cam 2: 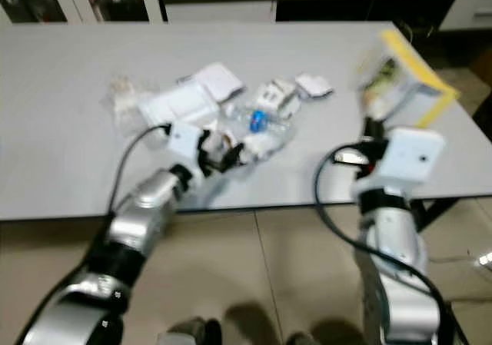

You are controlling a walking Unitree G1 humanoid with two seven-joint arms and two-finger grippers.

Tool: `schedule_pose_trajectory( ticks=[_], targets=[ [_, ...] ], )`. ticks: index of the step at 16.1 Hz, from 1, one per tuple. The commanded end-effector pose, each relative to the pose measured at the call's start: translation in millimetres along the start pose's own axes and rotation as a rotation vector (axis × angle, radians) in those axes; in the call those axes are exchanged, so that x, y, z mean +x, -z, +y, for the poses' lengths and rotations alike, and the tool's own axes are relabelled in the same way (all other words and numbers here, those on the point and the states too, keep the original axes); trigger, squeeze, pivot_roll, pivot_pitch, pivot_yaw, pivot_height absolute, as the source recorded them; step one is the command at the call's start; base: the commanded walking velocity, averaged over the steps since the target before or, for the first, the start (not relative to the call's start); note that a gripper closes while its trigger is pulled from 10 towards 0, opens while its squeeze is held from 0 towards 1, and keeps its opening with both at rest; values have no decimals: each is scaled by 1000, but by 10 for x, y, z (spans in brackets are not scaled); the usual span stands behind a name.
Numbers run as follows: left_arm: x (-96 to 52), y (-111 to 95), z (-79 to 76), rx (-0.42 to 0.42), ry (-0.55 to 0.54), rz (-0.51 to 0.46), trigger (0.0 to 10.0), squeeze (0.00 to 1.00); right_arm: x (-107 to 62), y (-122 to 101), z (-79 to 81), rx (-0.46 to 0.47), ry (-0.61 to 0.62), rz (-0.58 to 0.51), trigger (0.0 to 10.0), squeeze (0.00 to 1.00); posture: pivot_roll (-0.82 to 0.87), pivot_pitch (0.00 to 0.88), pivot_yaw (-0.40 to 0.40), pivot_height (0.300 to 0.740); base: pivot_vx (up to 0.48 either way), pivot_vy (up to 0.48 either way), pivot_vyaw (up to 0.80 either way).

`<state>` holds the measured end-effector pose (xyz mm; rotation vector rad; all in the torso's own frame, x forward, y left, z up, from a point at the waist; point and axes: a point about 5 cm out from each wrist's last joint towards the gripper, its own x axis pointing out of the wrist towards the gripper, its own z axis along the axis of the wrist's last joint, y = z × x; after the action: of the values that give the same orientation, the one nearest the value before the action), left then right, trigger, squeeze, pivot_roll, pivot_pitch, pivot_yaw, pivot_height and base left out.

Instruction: Picking trash to rubbish bin

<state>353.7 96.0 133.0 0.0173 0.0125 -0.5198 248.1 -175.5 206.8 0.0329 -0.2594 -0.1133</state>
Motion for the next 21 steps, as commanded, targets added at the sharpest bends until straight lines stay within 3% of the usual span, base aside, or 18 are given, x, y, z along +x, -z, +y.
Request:
schedule_pose_trajectory(
  ticks=[1,8,17,21],
  targets=[
    [31,11,-71,-6,27,10,10000,0,-12,-20,-65,-16,31,-4,10000,0,63,110,1,740,0,480,0],
    [36,13,-60,3,32,17,10000,0,1,-26,-56,-24,42,-11,10000,0,68,111,7,740,0,480,0],
    [29,48,-32,23,29,35,10000,0,-2,-64,-91,-111,87,-33,10000,0,66,114,7,740,0,480,0],
    [51,6,-20,32,30,13,10000,0,12,-81,-124,-155,114,-44,10000,0,65,113,7,740,0,68,0]
  ],
)
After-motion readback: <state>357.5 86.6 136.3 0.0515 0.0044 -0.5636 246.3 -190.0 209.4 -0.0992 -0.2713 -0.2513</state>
